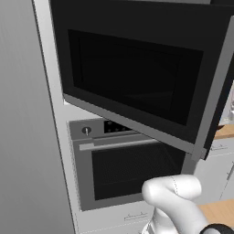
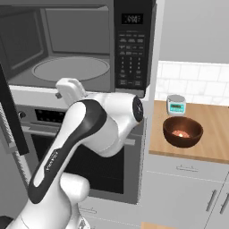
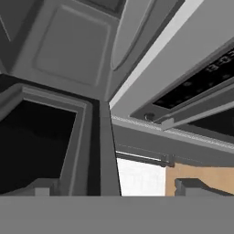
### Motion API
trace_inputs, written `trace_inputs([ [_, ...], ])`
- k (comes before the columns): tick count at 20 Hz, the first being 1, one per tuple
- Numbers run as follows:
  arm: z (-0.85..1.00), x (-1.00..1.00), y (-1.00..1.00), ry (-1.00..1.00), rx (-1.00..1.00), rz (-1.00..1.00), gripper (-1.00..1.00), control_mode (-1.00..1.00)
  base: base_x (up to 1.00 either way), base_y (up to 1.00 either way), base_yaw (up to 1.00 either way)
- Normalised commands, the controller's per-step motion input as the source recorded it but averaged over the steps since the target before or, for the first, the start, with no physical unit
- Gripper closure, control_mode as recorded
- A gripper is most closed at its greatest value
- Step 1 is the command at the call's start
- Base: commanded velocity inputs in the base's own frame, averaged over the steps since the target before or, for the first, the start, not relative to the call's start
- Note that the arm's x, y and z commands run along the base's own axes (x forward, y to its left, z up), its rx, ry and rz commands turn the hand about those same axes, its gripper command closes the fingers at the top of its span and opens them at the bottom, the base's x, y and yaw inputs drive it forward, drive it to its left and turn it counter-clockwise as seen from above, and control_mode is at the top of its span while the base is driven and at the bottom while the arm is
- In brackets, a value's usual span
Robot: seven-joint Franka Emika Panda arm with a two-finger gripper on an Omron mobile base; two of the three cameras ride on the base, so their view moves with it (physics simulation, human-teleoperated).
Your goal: Open the microwave, place the bowl with waffle inside the microwave, then close the microwave door and turn it on.
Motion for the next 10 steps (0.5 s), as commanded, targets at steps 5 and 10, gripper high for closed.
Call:
trace_inputs([
  [5, 0.00, 0.01, 0.60, 0.23, 0.00, 0.27, -1.00, -1.00, 0.00, 0.00, 0.00],
  [10, 0.00, -0.02, 0.81, 0.12, 0.00, 0.26, -1.00, -1.00, 0.00, 0.00, 0.00],
])
